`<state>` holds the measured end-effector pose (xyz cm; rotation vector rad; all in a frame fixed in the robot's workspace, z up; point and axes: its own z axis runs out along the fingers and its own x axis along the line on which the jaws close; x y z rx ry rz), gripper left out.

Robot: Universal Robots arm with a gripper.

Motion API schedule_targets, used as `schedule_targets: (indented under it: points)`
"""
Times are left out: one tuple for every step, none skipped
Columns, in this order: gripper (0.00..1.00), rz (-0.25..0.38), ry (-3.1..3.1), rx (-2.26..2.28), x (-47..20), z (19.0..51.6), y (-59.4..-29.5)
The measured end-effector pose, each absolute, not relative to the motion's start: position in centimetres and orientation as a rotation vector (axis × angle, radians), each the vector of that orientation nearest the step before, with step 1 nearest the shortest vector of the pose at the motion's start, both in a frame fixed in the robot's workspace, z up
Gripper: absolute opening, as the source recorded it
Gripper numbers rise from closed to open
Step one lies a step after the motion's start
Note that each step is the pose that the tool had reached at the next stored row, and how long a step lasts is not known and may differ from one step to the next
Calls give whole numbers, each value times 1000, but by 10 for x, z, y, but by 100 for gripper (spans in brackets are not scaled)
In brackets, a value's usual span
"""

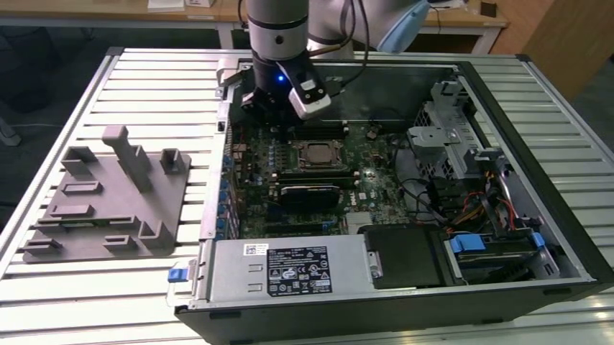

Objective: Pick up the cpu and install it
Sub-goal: 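Install the first cpu locking lever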

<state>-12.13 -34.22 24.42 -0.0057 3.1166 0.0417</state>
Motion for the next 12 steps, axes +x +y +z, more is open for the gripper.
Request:
schedule_targets:
  points:
    - [11,72,3116,-5,-122,244,-342]
    - [11,100,3115,-5,-122,244,-342]
    - [11,127,3114,-5,-122,244,-342]
    - [11,152,3113,-4,-122,244,-342]
    - [11,177,3112,-4,-123,244,-342]
    - [11,196,3111,-4,-123,244,-342]
    - [11,205,3110,-4,-124,244,-342]
    - [11,214,3109,-3,-124,244,-342]
    - [11,227,3108,-3,-124,244,-342]
    - [11,243,3107,-3,-125,244,-342]
    - [11,261,3106,-3,-125,244,-342]
    - [11,282,3104,-3,-126,244,-342]
